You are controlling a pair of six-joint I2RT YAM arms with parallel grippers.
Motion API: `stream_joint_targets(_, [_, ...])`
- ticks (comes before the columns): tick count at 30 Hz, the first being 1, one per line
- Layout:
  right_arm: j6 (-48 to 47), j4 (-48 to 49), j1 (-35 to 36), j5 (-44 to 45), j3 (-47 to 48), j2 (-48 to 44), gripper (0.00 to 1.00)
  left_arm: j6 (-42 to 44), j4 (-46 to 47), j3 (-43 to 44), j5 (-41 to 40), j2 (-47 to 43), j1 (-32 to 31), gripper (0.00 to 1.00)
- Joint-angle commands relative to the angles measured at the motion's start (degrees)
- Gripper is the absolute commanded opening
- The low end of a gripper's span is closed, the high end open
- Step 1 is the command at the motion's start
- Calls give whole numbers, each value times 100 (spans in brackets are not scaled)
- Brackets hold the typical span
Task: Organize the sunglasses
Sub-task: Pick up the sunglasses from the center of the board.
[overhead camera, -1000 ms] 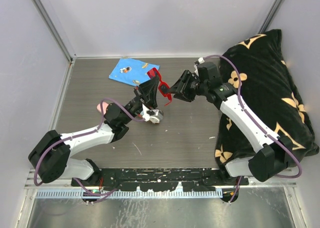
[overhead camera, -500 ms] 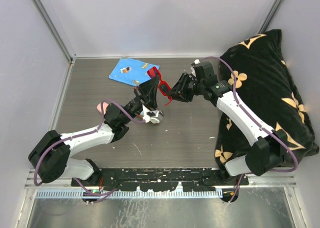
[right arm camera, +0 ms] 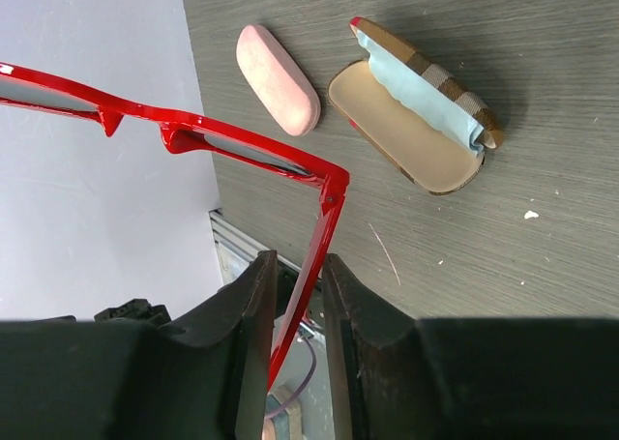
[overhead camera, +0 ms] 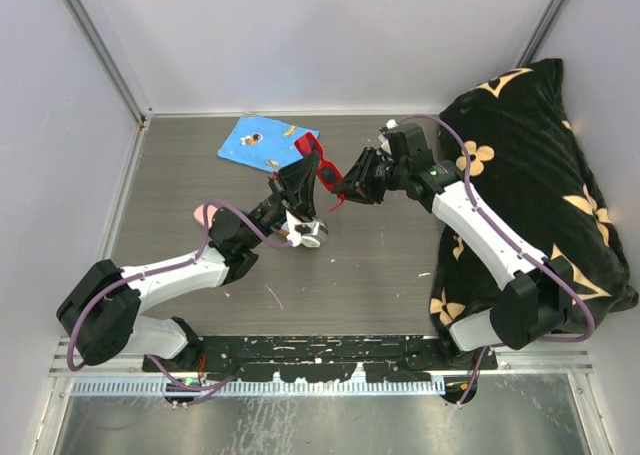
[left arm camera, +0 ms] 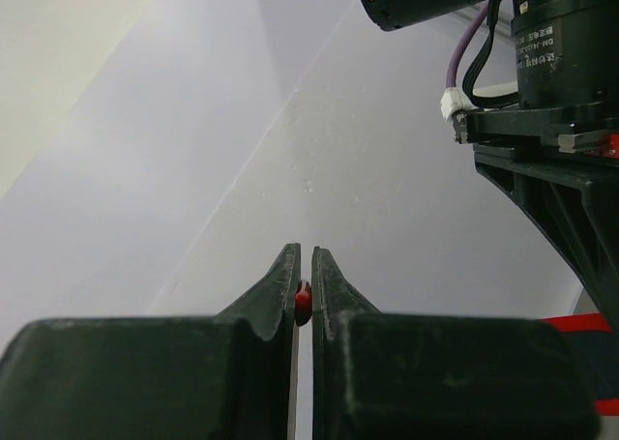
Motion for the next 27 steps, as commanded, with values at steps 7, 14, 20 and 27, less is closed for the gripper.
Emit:
stream_joint_targets(7, [209,448,-15,-235,-52,16,22,57,581,21,40,-139,-24,0])
stream_joint_targets(14, [397,645,-9,-204,-128,-41,3,48,563,-5,34,-160,-33,3])
stream_joint_targets(20, [527,715,-21,-108,-88,-68,1,-41,531,4,101,-176,-37,35])
stream_joint_targets(27, [687,829,-19,-3,68,20,1,-159,527,-52,247,-266,-83,57])
